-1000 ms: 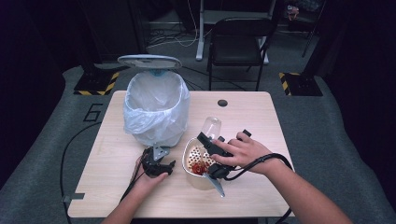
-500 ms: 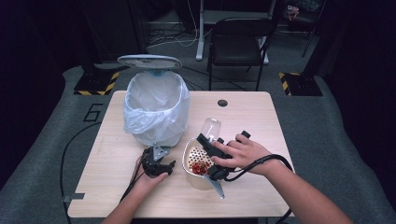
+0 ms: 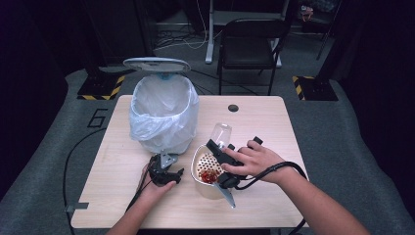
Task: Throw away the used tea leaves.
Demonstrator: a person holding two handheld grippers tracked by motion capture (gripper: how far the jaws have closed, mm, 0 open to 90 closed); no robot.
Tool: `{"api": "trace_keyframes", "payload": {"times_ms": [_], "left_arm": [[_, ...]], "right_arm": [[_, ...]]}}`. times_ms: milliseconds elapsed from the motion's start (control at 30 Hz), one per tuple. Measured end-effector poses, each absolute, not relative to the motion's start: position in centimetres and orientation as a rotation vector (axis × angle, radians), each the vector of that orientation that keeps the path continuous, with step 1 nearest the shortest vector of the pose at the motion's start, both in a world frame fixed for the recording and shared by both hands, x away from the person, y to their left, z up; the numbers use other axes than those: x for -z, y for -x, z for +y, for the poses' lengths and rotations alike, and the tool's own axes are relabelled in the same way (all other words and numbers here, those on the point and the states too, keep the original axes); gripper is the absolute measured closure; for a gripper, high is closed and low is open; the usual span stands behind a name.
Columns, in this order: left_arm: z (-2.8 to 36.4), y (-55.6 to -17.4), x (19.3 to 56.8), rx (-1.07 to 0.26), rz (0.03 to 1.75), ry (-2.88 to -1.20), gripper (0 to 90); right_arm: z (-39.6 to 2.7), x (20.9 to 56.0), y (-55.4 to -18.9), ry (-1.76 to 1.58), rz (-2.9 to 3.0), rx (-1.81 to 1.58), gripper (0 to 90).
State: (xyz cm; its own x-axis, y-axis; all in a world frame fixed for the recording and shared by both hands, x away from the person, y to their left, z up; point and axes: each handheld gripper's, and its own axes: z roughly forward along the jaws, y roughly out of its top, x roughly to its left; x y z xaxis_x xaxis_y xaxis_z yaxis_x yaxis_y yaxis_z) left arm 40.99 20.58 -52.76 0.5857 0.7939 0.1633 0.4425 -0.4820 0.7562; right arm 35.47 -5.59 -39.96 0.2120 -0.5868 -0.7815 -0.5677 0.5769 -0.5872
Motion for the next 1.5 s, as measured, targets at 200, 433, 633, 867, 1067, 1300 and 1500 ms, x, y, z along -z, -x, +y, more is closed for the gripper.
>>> {"api": "trace_keyframes", "payload": {"times_ms": [200,433,633,867,1067,1300,1500], "left_arm": [[20.6,-41.0,52.8,-0.666,0.978,-2.136,16.6],[20.6,-41.0,52.8,-0.665,0.978,-2.137,16.6],[20.6,-41.0,52.8,-0.665,0.978,-2.137,16.6],[20.6,-41.0,52.7,-0.654,0.977,-2.147,16.6],[20.7,-41.0,52.6,-0.656,0.971,-2.158,16.6],[20.5,-41.0,52.8,-0.653,0.987,-2.131,16.6],[20.5,-41.0,52.8,-0.653,0.985,-2.133,16.6]], "right_arm": [[-5.7,40.2,-35.5,1.001,1.440,-0.038,45.0],[-5.6,39.8,-35.4,1.055,1.432,0.015,45.0],[-5.8,40.1,-35.5,1.002,1.438,-0.038,45.0],[-5.7,39.3,-35.2,0.984,1.484,-0.058,45.0],[-5.6,37.1,-35.2,0.954,1.576,-0.183,44.8],[-6.2,35.3,-36.1,0.768,1.773,-0.437,44.8],[-6.7,34.7,-37.1,0.650,1.940,-0.571,44.8]]}}
